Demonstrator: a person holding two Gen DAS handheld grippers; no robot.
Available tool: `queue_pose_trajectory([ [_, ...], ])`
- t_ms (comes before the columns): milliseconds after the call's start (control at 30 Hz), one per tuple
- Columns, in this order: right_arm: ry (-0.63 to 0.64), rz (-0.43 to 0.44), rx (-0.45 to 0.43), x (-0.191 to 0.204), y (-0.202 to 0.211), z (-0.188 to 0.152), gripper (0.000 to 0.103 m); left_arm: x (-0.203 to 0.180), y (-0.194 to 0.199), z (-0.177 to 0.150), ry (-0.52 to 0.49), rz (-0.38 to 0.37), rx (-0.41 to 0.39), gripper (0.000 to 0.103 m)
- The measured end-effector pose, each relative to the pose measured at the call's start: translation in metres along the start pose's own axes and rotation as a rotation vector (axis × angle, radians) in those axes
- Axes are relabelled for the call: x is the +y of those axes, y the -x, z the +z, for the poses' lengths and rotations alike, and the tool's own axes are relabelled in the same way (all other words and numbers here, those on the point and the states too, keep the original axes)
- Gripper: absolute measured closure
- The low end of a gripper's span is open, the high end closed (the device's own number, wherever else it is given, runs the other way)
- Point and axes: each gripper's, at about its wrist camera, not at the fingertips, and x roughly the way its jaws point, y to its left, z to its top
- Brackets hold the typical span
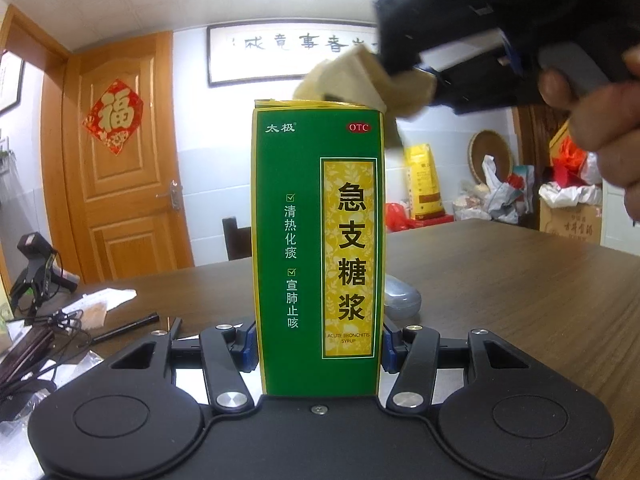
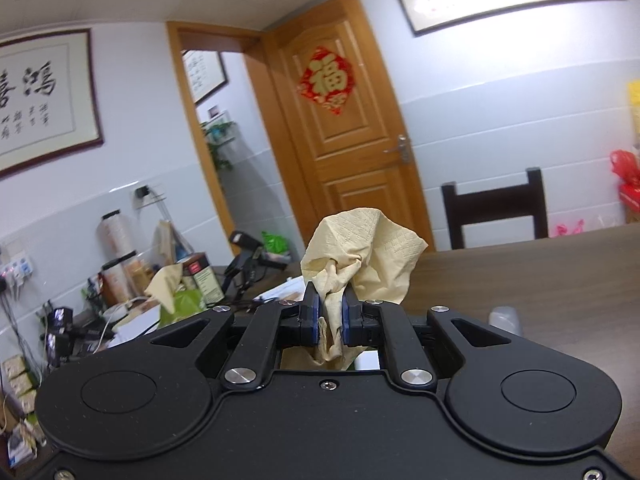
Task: Clean container
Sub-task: 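Wipe the top of the green box with the regrasped cloth, then wipe the side face of the green box with the right gripper's cloth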
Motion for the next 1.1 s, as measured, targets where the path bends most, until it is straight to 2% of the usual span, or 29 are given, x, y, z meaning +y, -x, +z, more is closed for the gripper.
queue_pose_trajectory([
  [600, -0.105, 0.0, -0.018, -0.018, -0.003, -0.03, 0.093, 0.007, -0.004, 0.0, 0.011, 0.036, 0.023, 0.053],
  [1100, -0.15, 0.045, 0.066, -0.024, -0.014, -0.057, 0.093, 0.017, -0.006, 0.002, 0.056, 0.049, 0.041, 0.053],
])
